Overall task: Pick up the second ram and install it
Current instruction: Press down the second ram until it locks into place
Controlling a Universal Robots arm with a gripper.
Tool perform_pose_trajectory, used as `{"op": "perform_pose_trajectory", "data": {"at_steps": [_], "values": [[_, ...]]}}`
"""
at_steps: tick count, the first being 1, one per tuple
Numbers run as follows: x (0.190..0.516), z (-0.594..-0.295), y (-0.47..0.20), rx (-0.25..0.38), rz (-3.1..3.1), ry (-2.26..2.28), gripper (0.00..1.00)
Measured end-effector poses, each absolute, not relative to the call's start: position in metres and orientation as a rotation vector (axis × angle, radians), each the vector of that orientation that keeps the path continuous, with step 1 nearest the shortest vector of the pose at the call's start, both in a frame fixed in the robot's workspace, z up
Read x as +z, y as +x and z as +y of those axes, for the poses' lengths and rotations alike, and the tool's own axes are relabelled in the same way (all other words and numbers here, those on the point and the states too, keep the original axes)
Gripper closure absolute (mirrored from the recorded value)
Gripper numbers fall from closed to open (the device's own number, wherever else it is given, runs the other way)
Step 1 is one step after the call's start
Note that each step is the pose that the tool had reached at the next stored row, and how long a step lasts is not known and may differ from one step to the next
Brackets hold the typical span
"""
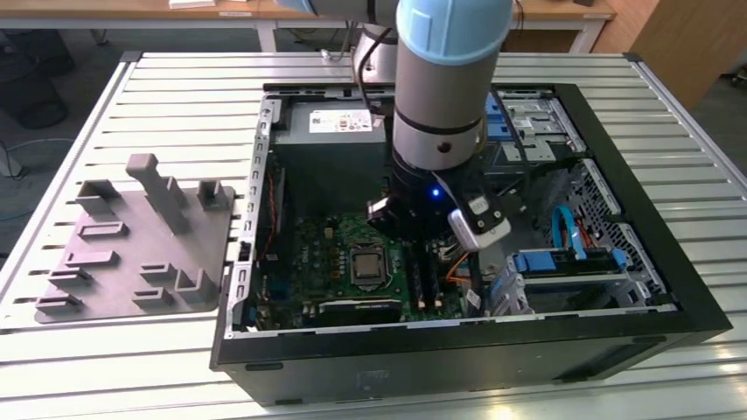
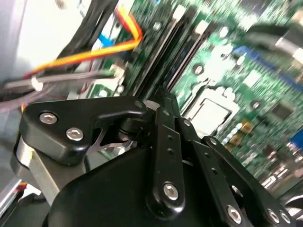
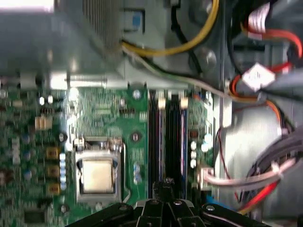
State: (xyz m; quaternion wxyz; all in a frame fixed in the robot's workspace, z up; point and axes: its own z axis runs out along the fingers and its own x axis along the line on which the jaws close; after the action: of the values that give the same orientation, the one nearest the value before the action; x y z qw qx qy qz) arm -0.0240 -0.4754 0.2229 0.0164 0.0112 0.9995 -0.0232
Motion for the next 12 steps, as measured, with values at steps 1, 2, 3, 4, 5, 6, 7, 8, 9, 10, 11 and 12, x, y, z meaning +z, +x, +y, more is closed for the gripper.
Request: {"op": "perform_pose_trajectory", "data": {"at_steps": [1, 2, 3, 4, 5, 6, 7, 8, 9, 10, 11, 12], "values": [[0.223, -0.472, -0.024, -0.073, 3.108, 0.035, 0.9], [0.223, -0.472, -0.024, -0.072, 3.108, 0.035, 0.9], [0.226, -0.472, -0.024, -0.073, 3.108, 0.035, 0.9], [0.231, -0.472, -0.024, -0.073, 3.108, 0.035, 0.9], [0.235, -0.472, -0.024, -0.073, 3.108, 0.035, 0.9], [0.24, -0.472, -0.024, -0.073, 3.108, 0.035, 0.9], [0.245, -0.472, -0.024, -0.073, 3.108, 0.035, 0.9], [0.249, -0.472, -0.024, -0.073, 3.108, 0.035, 0.9], [0.254, -0.472, -0.024, -0.073, 3.108, 0.035, 0.9], [0.258, -0.472, -0.024, -0.073, 3.108, 0.035, 0.9], [0.263, -0.472, -0.024, -0.073, 3.108, 0.035, 0.9], [0.264, -0.472, -0.024, -0.072, 3.108, 0.035, 0.9]]}}
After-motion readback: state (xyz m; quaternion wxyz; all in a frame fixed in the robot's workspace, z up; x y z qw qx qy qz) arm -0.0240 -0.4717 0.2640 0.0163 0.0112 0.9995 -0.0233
